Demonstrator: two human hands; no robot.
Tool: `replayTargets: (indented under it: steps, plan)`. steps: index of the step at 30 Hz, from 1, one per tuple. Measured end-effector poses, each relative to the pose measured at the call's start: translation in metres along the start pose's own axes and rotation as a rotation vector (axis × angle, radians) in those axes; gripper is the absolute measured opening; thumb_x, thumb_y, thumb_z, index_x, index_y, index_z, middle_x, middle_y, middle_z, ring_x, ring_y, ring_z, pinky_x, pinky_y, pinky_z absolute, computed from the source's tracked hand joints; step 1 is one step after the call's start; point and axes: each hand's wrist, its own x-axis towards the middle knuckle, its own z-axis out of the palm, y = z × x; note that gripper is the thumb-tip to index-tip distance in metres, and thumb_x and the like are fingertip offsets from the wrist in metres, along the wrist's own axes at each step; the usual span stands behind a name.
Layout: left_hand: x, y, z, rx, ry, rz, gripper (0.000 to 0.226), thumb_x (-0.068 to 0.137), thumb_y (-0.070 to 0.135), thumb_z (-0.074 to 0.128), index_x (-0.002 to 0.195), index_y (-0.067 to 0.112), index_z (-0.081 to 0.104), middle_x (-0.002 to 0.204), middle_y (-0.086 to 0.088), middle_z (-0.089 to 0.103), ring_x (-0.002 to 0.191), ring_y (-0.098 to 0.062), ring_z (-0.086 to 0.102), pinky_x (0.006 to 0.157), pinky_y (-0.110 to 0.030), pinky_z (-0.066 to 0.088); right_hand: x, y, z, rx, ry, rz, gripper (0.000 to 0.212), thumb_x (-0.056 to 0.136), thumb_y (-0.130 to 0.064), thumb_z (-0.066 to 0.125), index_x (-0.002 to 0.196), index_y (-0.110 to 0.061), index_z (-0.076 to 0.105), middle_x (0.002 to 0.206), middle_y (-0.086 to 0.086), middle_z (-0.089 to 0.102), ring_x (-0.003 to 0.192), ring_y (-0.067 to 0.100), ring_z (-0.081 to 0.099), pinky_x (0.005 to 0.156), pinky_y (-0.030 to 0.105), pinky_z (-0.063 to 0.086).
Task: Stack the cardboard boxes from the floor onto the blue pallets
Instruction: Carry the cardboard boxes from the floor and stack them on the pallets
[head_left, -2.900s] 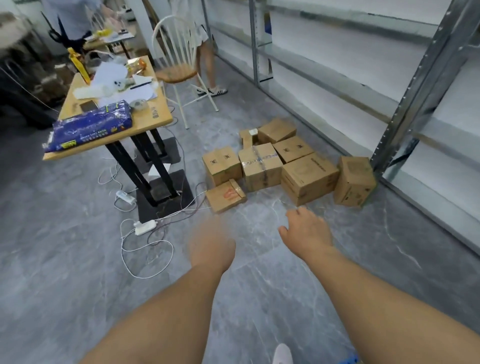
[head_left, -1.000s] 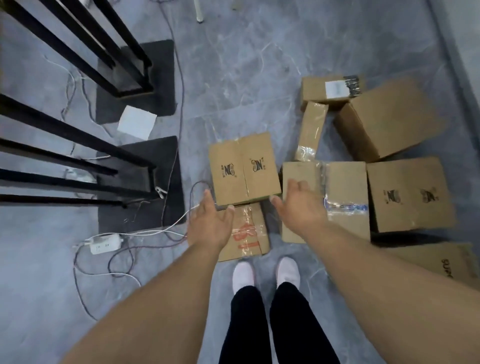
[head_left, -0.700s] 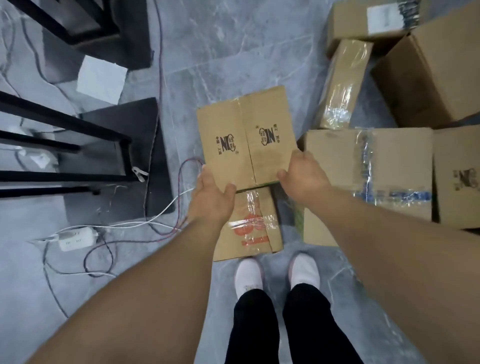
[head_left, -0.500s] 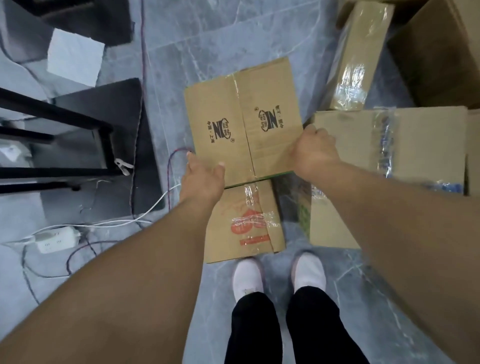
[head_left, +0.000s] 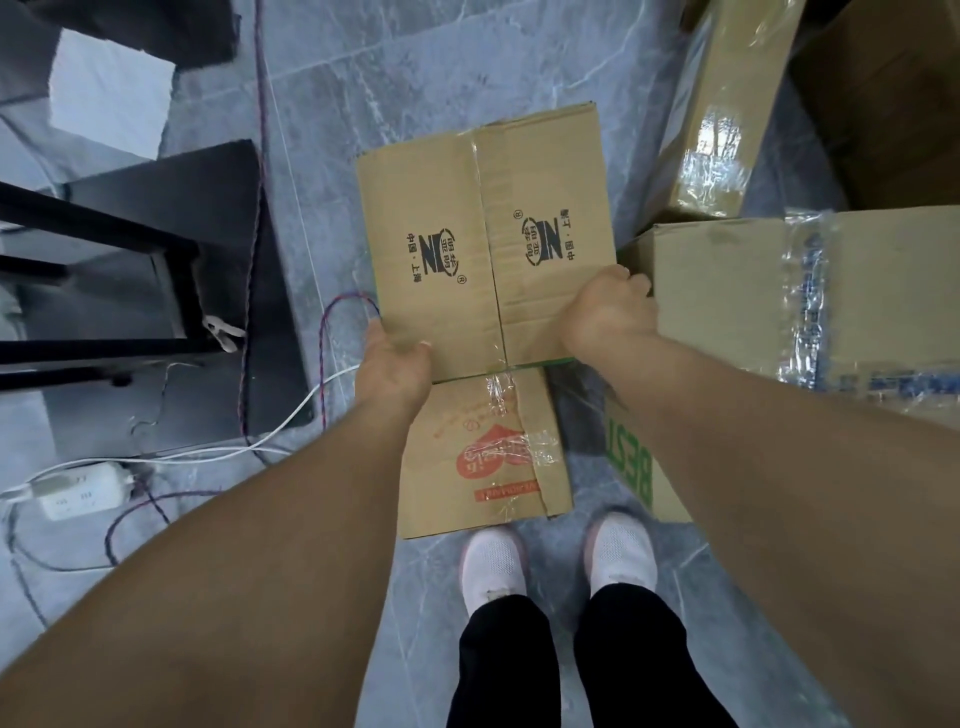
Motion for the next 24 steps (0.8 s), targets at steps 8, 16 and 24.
replayTargets:
  steps: [8,16,24]
  plan:
    - [-0.023,0.023,-0.033,-0.245,0.076,0.028,0.051,0.082,0.011,0.053,0.124,0.037,0.041,0.091,0.011,0.054,0.082,-0.014,0.056,0.072,-0.024,0.049,-0.011,0.001,-0.035,0.321,-0.043,0.007,0.048,0.09,-0.014,0.047,0.136,-0.011,0.037,0.137,0.015,0.037,0.123,0.035,0.043,0.102,0.038,0.037]
    - [-0.134,0.055,-0.072,-0.265,0.09,0.039,0.055,0.085,0.008,0.05,0.132,0.032,0.037,0.08,0.021,0.048,0.068,0.003,0.046,0.051,-0.01,0.034,-0.092,0.032,-0.117,0.522,-0.131,-0.045,0.043,0.091,-0.009,0.049,0.132,-0.017,0.04,0.126,0.009,0.056,0.113,0.028,0.053,0.098,0.037,0.045]
    - [-0.264,0.073,-0.104,-0.212,0.04,0.065,0.053,0.082,0.009,0.049,0.129,0.029,0.038,0.079,0.017,0.051,0.069,-0.005,0.051,0.057,-0.019,0.041,-0.197,0.093,-0.2,0.593,-0.066,-0.053,0.042,0.088,-0.01,0.048,0.128,-0.022,0.047,0.12,0.008,0.06,0.11,0.028,0.055,0.096,0.041,0.046]
